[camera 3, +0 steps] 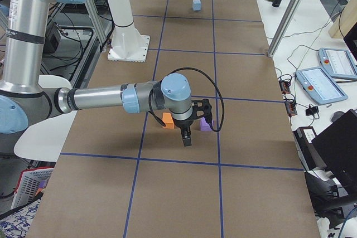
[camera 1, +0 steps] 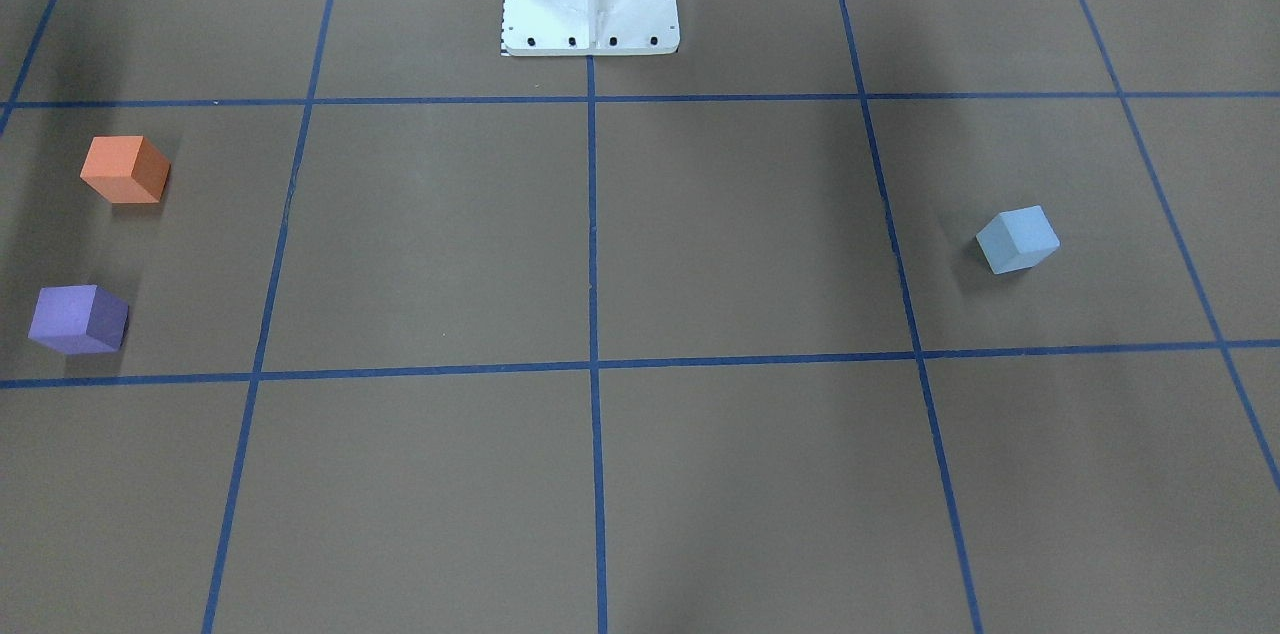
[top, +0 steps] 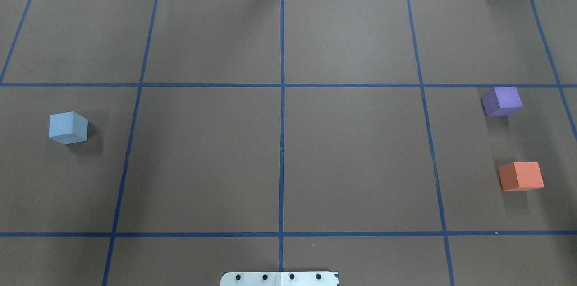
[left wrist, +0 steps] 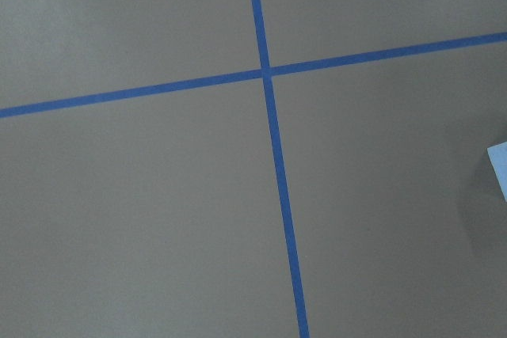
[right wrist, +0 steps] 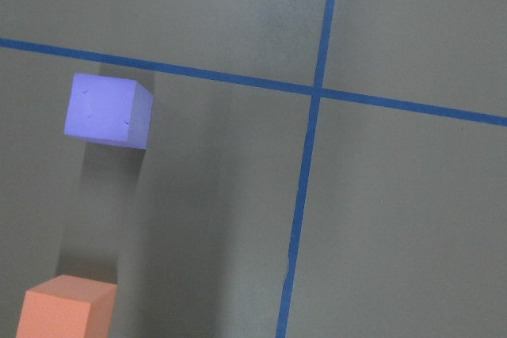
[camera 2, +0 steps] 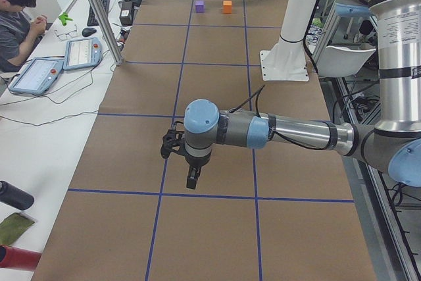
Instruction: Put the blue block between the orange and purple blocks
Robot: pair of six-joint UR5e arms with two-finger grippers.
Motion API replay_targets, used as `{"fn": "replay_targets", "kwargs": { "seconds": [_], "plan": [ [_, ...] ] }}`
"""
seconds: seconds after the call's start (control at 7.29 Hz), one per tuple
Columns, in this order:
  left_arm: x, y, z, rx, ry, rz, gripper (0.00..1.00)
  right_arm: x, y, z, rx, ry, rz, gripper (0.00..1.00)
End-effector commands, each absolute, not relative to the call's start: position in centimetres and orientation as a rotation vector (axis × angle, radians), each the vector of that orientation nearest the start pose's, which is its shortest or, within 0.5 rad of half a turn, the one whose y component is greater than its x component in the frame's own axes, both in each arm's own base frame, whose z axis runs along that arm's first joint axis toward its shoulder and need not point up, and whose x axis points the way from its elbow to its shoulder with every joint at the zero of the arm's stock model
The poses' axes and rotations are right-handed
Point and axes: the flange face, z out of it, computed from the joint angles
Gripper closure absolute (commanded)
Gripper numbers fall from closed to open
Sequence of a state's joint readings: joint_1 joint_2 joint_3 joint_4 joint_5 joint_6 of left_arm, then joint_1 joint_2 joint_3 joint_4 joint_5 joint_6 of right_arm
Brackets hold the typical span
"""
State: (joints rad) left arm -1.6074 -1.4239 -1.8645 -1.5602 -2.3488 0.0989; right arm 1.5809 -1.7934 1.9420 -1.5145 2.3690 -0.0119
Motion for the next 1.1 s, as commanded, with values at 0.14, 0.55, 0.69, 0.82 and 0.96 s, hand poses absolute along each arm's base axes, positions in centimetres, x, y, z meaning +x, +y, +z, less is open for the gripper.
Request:
{"fn": "replay_targets", "kwargs": {
  "seconds": [0.14,0.55,0.69,0.82,0.96],
  "plan": [
    [-7.1,-44.0,56.0,0.235,0.881,0.145,0.00,2.7,-41.4,54.5,0.262,-0.835,-0.176,0.00],
    [-2.7,-44.6,54.7,0.080,0.966,-0.039,0.00,1.0,-41.8,53.9,0.289,-0.842,-0.234,0.00],
    [0.2,-45.0,54.2,0.036,0.972,-0.129,0.00,1.0,-41.7,54.0,0.288,-0.842,-0.235,0.00],
    [2.6,-45.4,54.1,0.020,0.939,-0.220,0.00,1.0,-41.7,54.0,0.288,-0.842,-0.235,0.00],
    [7.2,-45.4,53.9,-0.006,0.902,-0.240,0.00,1.0,-41.7,54.0,0.290,-0.842,-0.235,0.00]
  ]
}}
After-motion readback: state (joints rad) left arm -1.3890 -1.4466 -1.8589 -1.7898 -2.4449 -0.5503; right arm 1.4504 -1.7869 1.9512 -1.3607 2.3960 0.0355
